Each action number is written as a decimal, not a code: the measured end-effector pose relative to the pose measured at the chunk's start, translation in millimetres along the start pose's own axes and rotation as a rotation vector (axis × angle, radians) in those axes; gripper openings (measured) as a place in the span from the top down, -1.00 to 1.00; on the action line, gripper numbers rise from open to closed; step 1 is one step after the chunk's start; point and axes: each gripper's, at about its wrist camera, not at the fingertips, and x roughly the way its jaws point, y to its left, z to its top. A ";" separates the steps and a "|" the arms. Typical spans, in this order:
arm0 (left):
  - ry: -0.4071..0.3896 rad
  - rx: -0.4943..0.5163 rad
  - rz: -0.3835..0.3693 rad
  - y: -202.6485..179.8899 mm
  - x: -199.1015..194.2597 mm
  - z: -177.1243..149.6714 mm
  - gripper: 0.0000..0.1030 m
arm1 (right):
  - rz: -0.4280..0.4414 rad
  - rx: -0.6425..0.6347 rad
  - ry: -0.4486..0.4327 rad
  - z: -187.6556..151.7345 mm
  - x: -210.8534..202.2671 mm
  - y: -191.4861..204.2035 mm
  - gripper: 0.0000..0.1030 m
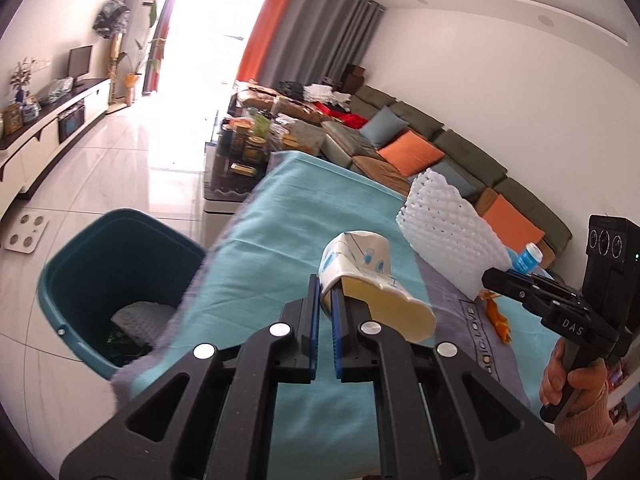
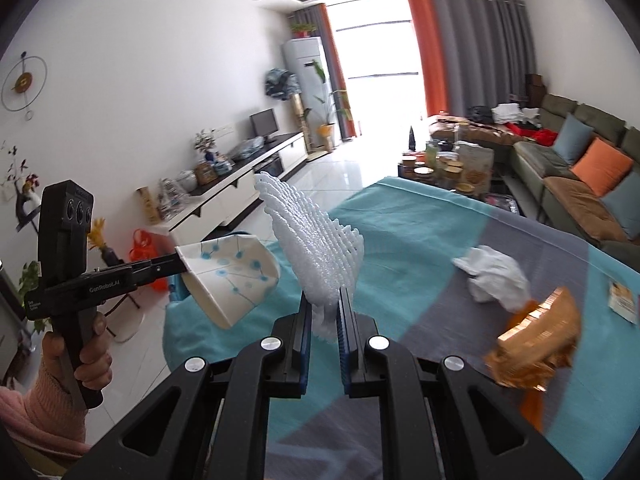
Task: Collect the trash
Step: 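Carry the paper cup and foam sleeve over the teal bin, then open both tools to drop the cup and foam sleeve into the bin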
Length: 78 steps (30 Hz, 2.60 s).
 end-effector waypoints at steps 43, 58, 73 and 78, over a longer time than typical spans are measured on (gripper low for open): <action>-0.042 -0.228 0.356 155.8 -53.2 2.6 0.89 | 0.316 -0.095 0.220 64.2 172.5 123.7 0.79; 0.013 -0.256 0.415 162.5 -13.5 -1.4 0.89 | 0.275 -0.062 0.336 53.8 220.9 134.2 0.75; 0.075 -0.286 0.436 178.5 34.6 -14.6 0.64 | 0.261 -0.057 0.375 45.4 225.4 132.7 0.52; 0.045 -0.261 0.420 164.5 33.1 -11.6 0.51 | 0.274 -0.059 0.359 47.0 215.1 129.3 0.52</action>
